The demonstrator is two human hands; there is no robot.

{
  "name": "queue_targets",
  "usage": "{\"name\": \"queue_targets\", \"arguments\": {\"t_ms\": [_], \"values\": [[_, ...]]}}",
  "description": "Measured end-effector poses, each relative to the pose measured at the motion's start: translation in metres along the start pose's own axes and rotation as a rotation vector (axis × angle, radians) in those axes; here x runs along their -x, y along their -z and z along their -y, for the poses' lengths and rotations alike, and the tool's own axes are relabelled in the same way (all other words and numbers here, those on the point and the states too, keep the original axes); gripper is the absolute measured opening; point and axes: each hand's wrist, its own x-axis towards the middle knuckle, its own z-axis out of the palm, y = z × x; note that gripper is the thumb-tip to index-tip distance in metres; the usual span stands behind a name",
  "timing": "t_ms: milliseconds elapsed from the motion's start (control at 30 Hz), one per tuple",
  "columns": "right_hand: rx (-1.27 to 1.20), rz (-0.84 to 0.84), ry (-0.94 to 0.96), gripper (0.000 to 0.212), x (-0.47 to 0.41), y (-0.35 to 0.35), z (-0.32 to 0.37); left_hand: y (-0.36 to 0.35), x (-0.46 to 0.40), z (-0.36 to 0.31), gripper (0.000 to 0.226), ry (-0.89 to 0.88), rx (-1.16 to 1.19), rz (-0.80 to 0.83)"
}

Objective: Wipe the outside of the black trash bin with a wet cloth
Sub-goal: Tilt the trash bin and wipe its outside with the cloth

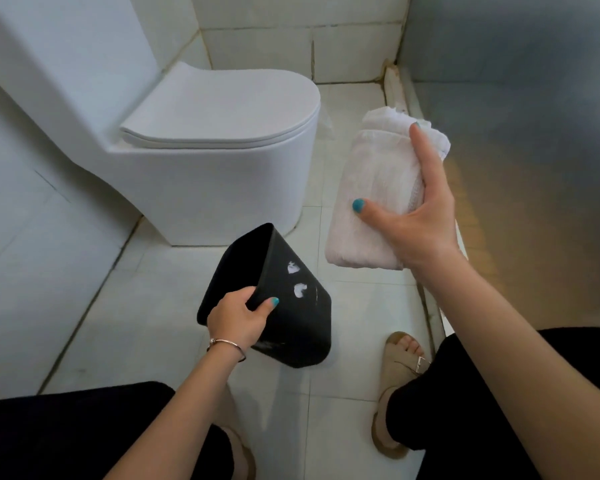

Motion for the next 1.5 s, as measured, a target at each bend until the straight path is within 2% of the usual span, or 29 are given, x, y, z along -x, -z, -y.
{"name": "queue_targets", "arguments": {"t_ms": [167,267,567,767,1067,1267,1400,1500], "values": [[0.064,0.052,-0.040,0.094,0.020,0.010,-0.023,-0.010,0.034,0.012,0.024,0.175,0.229,-0.063],[0.107,0.081,-0.087,0.094,0.032,0.012,-0.040,-0.018,0.048,0.021,0.021,0.213,0.301,-0.074],[0.190,0.167,-0.143,0.095,0.045,-0.004,-0.061,-0.020,0.049,0.039,0.015,0.136,0.298,0.007],[0.172,0.150,-0.132,0.095,0.044,-0.011,-0.059,-0.029,0.050,0.041,0.015,0.095,0.356,0.059],[0.175,0.167,-0.136,0.094,0.052,-0.005,-0.062,-0.041,0.057,0.039,0.026,0.041,0.284,0.095],[0.151,0.105,-0.245,0.094,0.065,-0.019,-0.074,-0.042,0.059,0.047,0.023,0.057,0.269,0.120],[0.040,0.058,-0.345,0.093,0.085,-0.040,-0.090,-0.036,0.056,0.041,0.014,0.003,0.187,0.175],[0.068,0.048,-0.381,0.095,0.097,-0.046,-0.103,-0.027,0.049,0.034,0.023,-0.088,0.027,0.234]]}}
